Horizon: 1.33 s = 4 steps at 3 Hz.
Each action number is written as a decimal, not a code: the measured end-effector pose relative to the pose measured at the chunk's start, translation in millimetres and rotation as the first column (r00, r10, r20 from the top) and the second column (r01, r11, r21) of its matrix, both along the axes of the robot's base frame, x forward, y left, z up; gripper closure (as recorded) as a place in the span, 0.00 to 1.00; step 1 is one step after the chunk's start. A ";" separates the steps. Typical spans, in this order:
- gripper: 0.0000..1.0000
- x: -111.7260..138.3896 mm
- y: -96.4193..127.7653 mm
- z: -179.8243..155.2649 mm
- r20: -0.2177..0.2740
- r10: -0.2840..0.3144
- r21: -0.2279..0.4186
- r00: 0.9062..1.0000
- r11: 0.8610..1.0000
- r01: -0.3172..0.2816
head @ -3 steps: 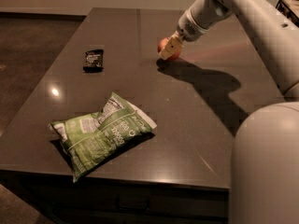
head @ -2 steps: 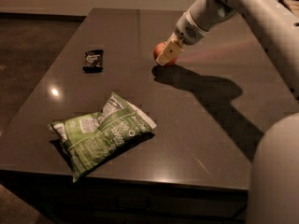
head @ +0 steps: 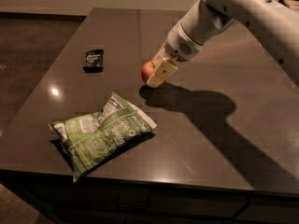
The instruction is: Move apple near green jalapeno chip bag
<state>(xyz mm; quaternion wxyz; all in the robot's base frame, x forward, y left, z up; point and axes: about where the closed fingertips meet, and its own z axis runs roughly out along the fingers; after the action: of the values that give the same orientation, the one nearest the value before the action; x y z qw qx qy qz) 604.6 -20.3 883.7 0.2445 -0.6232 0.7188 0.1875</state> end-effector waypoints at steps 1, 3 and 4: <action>1.00 -32.7 20.0 -2.3 0.007 0.112 0.001 0.994 0.994 -0.112; 0.76 -67.4 51.9 -18.6 0.036 0.303 -0.048 0.952 0.952 -0.301; 0.53 -72.2 56.2 -19.0 0.044 0.338 -0.050 0.940 0.941 -0.336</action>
Offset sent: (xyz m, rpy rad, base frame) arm -0.0781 0.0555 -0.0176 -0.0476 -0.0595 0.3576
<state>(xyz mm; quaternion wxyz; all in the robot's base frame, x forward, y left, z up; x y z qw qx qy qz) 532.4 35.9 864.8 0.2143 -0.7465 0.5989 0.1953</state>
